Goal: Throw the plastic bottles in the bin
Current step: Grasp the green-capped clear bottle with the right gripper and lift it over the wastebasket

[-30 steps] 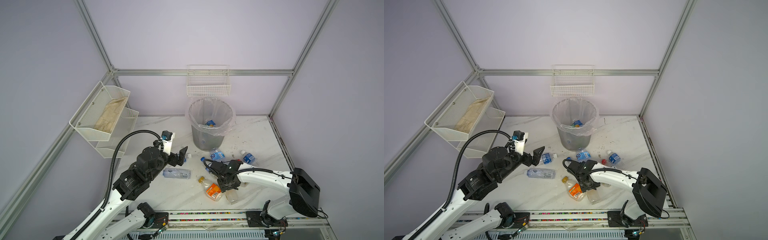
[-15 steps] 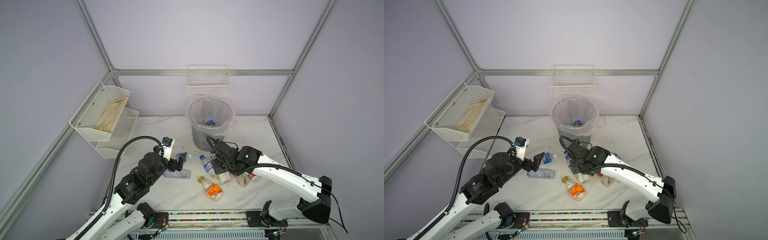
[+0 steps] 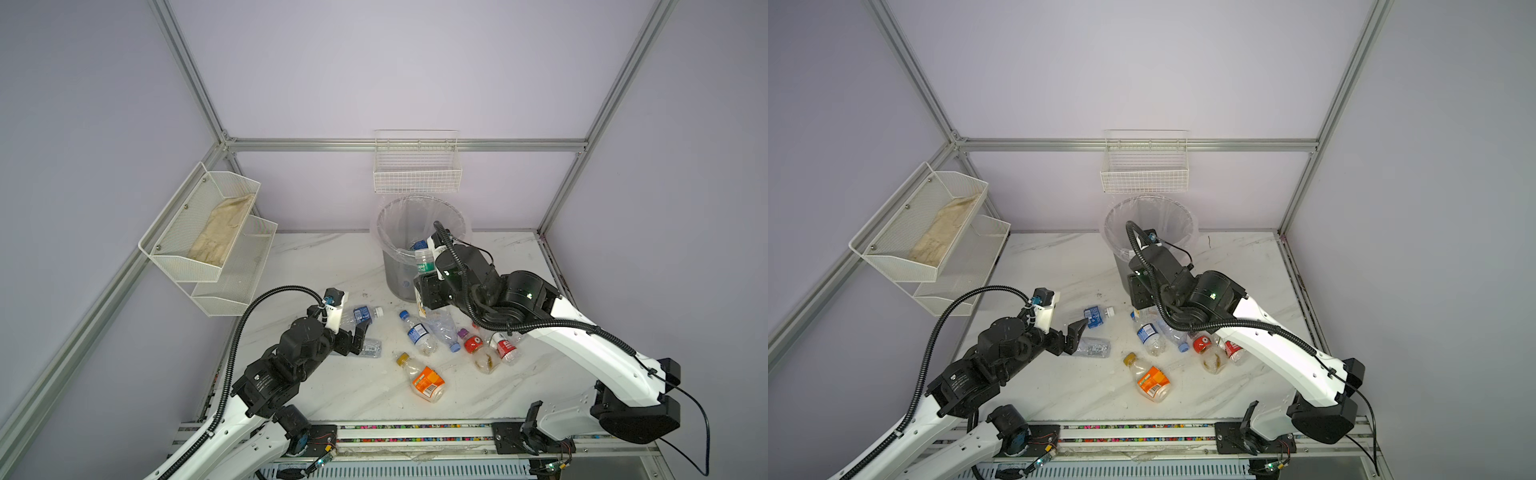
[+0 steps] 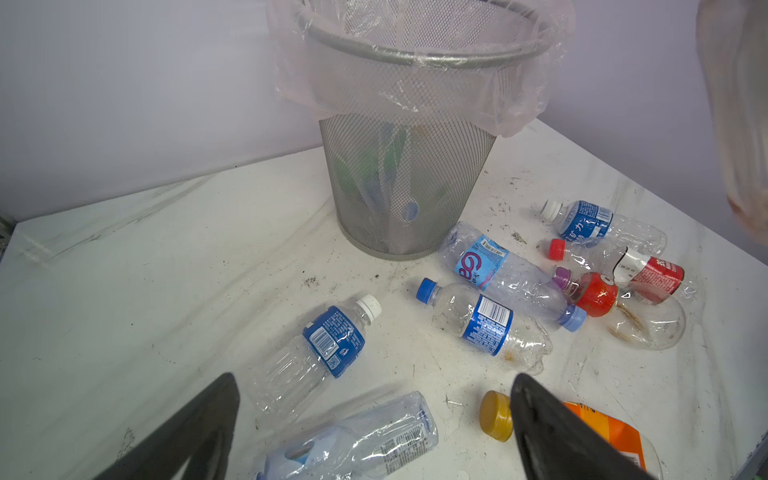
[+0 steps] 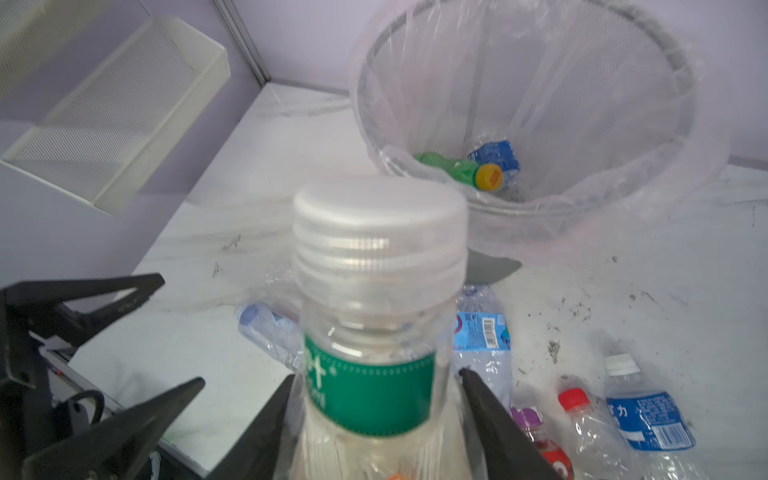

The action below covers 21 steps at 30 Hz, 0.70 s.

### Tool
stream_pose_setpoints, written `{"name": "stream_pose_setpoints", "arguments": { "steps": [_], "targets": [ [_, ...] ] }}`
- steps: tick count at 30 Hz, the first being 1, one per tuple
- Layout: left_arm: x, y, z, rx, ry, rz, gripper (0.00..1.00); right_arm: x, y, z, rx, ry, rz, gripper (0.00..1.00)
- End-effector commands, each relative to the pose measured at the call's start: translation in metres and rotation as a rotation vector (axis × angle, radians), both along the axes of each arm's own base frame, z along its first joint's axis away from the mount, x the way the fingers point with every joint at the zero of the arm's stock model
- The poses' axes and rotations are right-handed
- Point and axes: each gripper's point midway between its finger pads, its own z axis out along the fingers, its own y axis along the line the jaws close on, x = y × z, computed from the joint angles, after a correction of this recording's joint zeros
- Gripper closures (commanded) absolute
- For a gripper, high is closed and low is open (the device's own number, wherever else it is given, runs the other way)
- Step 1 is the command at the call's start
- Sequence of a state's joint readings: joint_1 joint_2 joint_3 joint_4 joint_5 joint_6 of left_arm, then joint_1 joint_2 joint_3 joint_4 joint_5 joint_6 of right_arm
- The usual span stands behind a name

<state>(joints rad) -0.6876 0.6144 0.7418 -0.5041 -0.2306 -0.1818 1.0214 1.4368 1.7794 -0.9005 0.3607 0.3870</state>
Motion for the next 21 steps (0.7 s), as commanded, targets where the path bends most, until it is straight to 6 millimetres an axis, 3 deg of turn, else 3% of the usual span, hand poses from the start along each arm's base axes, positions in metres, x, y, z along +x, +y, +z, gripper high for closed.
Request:
{"name": "stream_pose_setpoints", "arguments": {
  "steps": [1,5,12,21],
  "targets": [
    [-0.004,0.001,-0.013,-0.018,0.023,0.0,0.0,0.016,0.006,0.038,0.046,-0.119,-0.036,0.8],
    [-0.007,0.005,-0.014,-0.024,0.013,0.005,0.0,0.029,0.016,0.066,0.074,-0.185,-0.058,0.8],
    [-0.012,0.005,-0.008,-0.025,0.0,-0.018,0.0,0.05,0.021,0.093,0.08,-0.253,-0.115,0.81],
    [-0.015,0.006,-0.015,0.034,0.003,-0.042,0.0,0.088,0.013,0.105,0.094,-0.275,-0.176,0.8]
  ]
}}
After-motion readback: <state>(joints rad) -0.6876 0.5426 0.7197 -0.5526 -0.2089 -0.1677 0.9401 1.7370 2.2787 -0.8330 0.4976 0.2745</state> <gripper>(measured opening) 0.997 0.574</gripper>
